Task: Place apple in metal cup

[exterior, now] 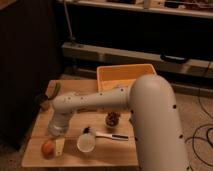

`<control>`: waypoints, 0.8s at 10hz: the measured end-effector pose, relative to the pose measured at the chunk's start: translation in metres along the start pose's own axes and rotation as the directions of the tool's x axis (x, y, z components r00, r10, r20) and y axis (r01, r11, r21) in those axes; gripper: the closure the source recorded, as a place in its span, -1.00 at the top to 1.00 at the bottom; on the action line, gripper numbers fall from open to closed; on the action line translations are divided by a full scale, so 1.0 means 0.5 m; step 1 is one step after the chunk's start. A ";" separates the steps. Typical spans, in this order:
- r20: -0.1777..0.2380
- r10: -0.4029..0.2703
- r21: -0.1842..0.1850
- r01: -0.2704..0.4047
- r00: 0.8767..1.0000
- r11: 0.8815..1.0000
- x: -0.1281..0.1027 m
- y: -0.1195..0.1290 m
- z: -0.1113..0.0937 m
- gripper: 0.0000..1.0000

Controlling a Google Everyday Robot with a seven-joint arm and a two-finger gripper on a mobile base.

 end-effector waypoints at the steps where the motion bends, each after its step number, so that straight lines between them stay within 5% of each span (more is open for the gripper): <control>1: 0.007 0.004 -0.012 -0.004 1.000 1.000 0.002 0.001 0.013 0.60; 5: 0.075 0.011 -0.034 -0.009 0.997 0.999 0.001 -0.004 0.045 0.49; 8: 0.099 0.002 -0.049 0.002 0.995 0.999 -0.014 -0.012 0.057 -0.09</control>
